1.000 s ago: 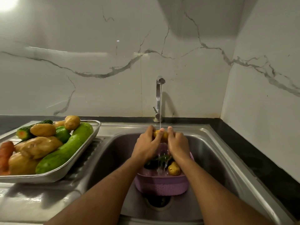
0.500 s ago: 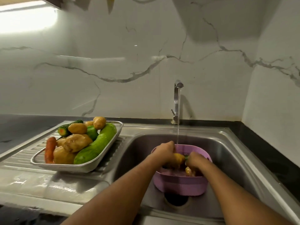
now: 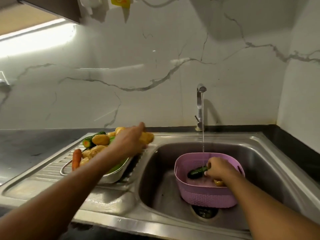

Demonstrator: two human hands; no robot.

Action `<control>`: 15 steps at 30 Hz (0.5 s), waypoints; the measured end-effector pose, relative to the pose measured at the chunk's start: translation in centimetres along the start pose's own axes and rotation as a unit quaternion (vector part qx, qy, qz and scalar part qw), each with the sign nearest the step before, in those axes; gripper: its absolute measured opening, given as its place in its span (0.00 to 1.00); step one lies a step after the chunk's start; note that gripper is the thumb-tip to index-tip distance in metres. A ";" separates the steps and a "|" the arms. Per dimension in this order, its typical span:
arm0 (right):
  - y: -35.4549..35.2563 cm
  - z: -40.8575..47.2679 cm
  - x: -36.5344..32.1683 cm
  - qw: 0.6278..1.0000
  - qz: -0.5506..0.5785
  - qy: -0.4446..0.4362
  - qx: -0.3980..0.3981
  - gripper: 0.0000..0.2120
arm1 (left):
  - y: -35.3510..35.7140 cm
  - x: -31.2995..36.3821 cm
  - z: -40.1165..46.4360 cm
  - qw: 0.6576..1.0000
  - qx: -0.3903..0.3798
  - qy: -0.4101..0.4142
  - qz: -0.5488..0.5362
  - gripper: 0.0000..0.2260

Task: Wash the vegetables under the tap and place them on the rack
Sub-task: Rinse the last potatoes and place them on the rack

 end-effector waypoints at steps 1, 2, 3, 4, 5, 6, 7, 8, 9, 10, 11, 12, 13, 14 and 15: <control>0.2 0.2 -0.1 1.000 -0.023 0.006 0.013 0.18 | -0.7 -1.4 0.2 1.000 0.002 -0.012 0.028 0.21; 0.5 0.3 -0.2 0.999 -0.047 0.009 0.000 0.24 | -1.0 -2.7 0.5 0.998 0.000 -0.025 0.064 0.19; 0.8 0.1 -0.5 0.997 -0.068 0.013 -0.032 0.28 | -1.2 -3.8 0.6 0.994 -0.007 -0.037 0.104 0.18; 1.2 0.0 -0.5 0.994 -0.084 0.012 -0.063 0.31 | -1.2 -4.6 0.7 0.989 -0.022 -0.048 0.135 0.17; 1.5 0.0 -0.3 0.992 -0.089 0.017 -0.088 0.33 | -1.2 -5.0 0.5 0.986 -0.037 -0.058 0.149 0.18; 1.6 0.0 -0.2 0.991 -0.084 0.023 -0.098 0.35 | -1.2 -5.3 0.5 0.985 -0.046 -0.068 0.151 0.18; 1.7 0.1 0.1 0.992 -0.072 0.032 -0.096 0.36 | -1.1 -5.3 0.4 0.985 -0.047 -0.075 0.150 0.19; 1.8 0.2 0.3 0.994 -0.058 0.039 -0.088 0.38 | -1.2 -5.2 0.4 0.984 -0.037 -0.077 0.153 0.19; 1.9 0.4 0.6 0.995 -0.048 0.047 -0.080 0.39 | -1.2 -5.1 0.4 0.984 -0.021 -0.074 0.162 0.19; 2.1 0.6 1.0 0.995 -0.044 0.056 -0.073 0.40 | -1.0 -5.0 0.5 0.983 -0.003 -0.063 0.172 0.19; 2.2 0.7 1.1 0.994 -0.045 0.066 -0.070 0.40 | -0.9 -4.8 0.6 0.982 0.007 -0.051 0.184 0.18; 2.4 1.0 1.5 0.994 -0.046 0.075 -0.065 0.39 | -0.7 -4.5 0.7 0.980 0.009 -0.035 0.195 0.18; 2.7 1.3 1.7 0.993 -0.044 0.084 -0.069 0.37 | -0.6 -4.2 0.6 0.977 0.007 -0.020 0.211 0.19; 3.0 1.6 2.1 0.992 -0.041 0.095 -0.075 0.36 | -0.4 -3.8 0.7 0.973 0.005 -0.004 0.233 0.21; 3.2 1.7 2.3 0.990 -0.037 0.108 -0.088 0.36 | -0.1 -3.2 0.6 0.967 0.010 0.008 0.253 0.21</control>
Point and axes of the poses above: each hand's wrist, its own z-axis towards the middle knuckle, its own y-axis out of the palm, x = y × z, the point moved 2 cm from there along z, towards the middle knuckle, and after that the axes turned 10 degrees about -y, right-handed, at the moved point
